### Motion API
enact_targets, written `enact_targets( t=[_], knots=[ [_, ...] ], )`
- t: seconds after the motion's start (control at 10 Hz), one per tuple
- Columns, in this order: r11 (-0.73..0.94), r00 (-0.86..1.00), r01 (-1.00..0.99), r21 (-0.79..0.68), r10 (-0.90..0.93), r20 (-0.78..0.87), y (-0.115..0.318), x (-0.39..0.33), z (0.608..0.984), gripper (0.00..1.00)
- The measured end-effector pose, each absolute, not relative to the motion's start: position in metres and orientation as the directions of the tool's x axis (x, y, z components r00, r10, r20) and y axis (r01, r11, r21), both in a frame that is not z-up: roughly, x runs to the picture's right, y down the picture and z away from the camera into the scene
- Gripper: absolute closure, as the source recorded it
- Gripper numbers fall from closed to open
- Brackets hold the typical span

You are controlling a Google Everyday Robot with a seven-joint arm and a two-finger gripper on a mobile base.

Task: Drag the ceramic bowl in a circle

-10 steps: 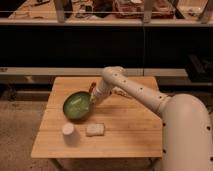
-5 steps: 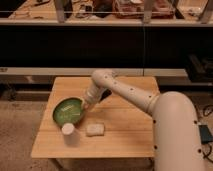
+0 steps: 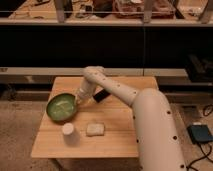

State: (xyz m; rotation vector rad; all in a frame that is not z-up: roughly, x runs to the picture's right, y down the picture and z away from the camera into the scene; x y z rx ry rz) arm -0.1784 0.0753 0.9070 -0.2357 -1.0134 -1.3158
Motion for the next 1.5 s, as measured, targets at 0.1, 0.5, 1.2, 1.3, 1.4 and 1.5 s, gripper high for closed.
enact_targets(
  t=[0.1, 0.5, 1.2, 1.3, 1.4, 1.5],
  knots=[
    [0.300, -0.083, 0.870, 0.391, -0.693, 0.717, 0.065, -0.185, 0.911, 0.80],
    [0.349, -0.011, 0.872, 0.345, -0.688, 0.725, 0.042, -0.176, 0.939, 0.80],
    [0.414, 0.160, 0.886, 0.207, -0.693, 0.703, 0.032, -0.064, 0.922, 0.80],
    [0.396, 0.142, 0.894, 0.207, -0.691, 0.708, 0.043, -0.060, 0.911, 0.80],
    [0.376, 0.117, 0.902, 0.214, -0.688, 0.716, 0.056, -0.059, 0.899, 0.80],
    [0.362, 0.097, 0.905, 0.222, -0.685, 0.722, 0.064, -0.060, 0.891, 0.80]
  ],
)
